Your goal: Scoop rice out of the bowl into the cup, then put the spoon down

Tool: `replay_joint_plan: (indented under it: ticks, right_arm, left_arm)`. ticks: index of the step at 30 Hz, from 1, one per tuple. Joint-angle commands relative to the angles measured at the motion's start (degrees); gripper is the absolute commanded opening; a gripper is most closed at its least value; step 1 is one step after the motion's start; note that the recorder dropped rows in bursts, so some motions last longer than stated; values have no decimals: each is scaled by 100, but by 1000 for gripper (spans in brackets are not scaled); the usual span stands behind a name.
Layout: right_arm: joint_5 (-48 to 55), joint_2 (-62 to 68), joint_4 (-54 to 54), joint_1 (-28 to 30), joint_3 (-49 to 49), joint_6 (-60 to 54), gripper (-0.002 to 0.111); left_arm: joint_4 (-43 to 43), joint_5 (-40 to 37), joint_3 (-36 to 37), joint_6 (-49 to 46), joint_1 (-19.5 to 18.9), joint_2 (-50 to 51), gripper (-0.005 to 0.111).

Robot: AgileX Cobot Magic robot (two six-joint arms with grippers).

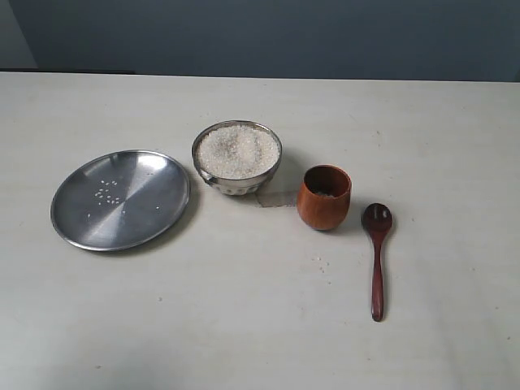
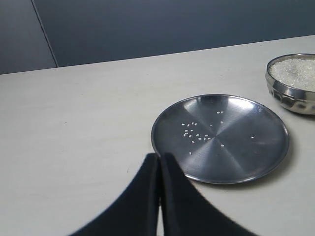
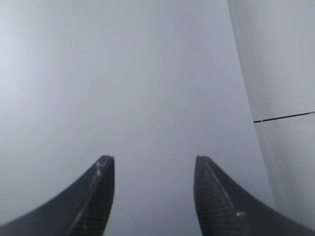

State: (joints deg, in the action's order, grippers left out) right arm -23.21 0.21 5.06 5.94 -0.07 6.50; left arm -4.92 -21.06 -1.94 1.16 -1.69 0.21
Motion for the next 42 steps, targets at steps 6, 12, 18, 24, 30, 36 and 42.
replay_joint_plan:
  ticks: [6,12,18,24,30,36,42]
  right_arm:
    - [-1522,-21,-139,-24,7,2616,49]
    - [-1497,-21,-666,-24,7,2809,49]
    - [-1488,-21,-700,-24,7,2809,48]
    - [-1460,-21,-700,-24,7,3074,21]
    - [-1063,-21,-1739,-24,-32,3723,0]
    - [286,-21,-4902,-24,-846,5585,0]
    - [910,228,-7598,-292,-1644,6437,0]
  left_arm:
    - [-31,10,16,6,-7,-21,0]
    - [-31,10,16,6,-7,-21,0]
    - [-31,10,16,6,-7,-21,0]
    - [-31,10,16,6,-7,-21,0]
    - [-31,10,16,6,-7,-21,0]
    - [-31,10,16,6,-7,-21,0]
    - [-31,10,16,6,-7,-21,0]
